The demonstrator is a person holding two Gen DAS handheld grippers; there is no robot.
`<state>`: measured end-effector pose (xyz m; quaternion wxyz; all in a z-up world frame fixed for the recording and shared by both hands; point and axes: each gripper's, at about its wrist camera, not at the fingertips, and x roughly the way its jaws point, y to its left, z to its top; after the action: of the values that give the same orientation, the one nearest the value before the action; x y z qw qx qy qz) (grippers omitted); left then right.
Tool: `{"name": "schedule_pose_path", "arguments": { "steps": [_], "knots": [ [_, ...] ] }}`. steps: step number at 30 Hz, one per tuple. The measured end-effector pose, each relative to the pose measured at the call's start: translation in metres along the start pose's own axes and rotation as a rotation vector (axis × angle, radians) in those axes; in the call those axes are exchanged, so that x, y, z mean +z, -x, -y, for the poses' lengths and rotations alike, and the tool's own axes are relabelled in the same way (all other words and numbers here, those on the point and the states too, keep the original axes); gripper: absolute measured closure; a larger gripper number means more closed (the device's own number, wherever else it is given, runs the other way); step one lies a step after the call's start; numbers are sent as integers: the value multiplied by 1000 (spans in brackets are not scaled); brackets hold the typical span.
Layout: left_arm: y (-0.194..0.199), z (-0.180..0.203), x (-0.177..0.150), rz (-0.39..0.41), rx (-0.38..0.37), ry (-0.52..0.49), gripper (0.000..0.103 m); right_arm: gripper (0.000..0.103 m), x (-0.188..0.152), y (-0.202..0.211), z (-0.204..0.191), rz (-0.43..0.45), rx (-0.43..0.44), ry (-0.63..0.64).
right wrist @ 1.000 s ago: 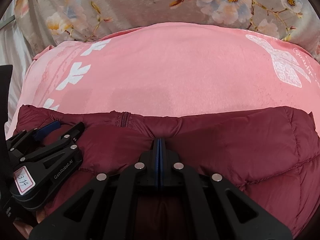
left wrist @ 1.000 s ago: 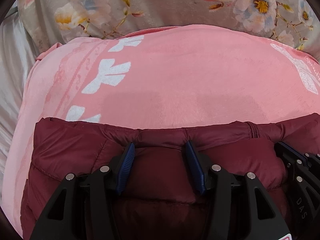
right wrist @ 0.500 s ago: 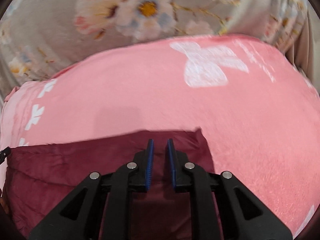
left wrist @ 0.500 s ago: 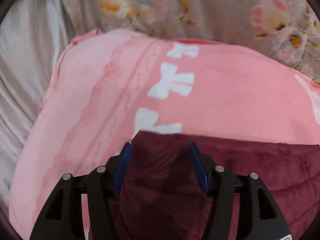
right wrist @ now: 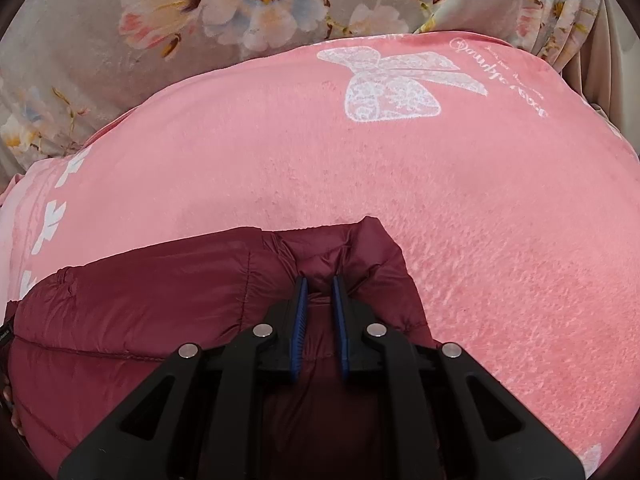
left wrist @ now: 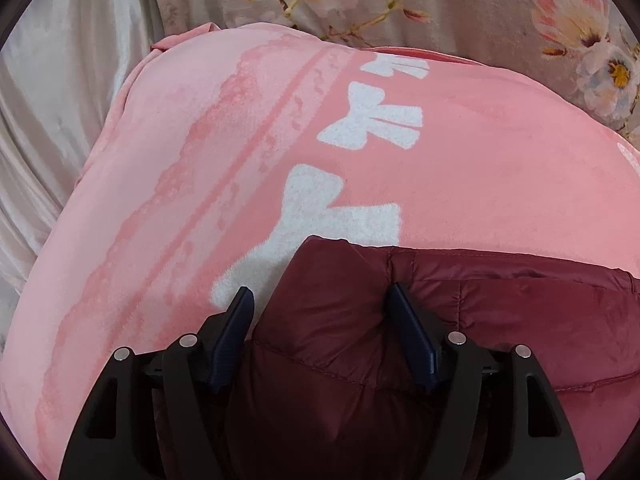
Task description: Fold large clothes
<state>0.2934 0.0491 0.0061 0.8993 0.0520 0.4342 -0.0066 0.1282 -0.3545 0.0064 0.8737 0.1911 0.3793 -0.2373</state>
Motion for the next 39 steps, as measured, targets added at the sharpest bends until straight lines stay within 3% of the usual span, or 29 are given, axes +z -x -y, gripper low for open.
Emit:
{"name": "schedule_pose_path", "arguments": {
  "steps": [14,18,22,27,33,39],
  "knots": [
    [-1,4,1,10,43,-14,29,91,1,-1,1,1,11,-19],
    [8,-6,1,-17,44,9,26,86,1,27,-15,9,-88,41],
    [47,-33,-13,-17,-50,81,27,81,-24,103,-53,109,36,113],
    [93,-73,-57,-63,-148,161,27,81,-82,155,-107,87,204,214],
    [117,-107,-115,-109,-200,233,27,81,-139,162,-137,15,266,244],
    [113,-119,-150,-144,-290,329,27,91,-164,147,-140,-25,261,262]
  ]
}}
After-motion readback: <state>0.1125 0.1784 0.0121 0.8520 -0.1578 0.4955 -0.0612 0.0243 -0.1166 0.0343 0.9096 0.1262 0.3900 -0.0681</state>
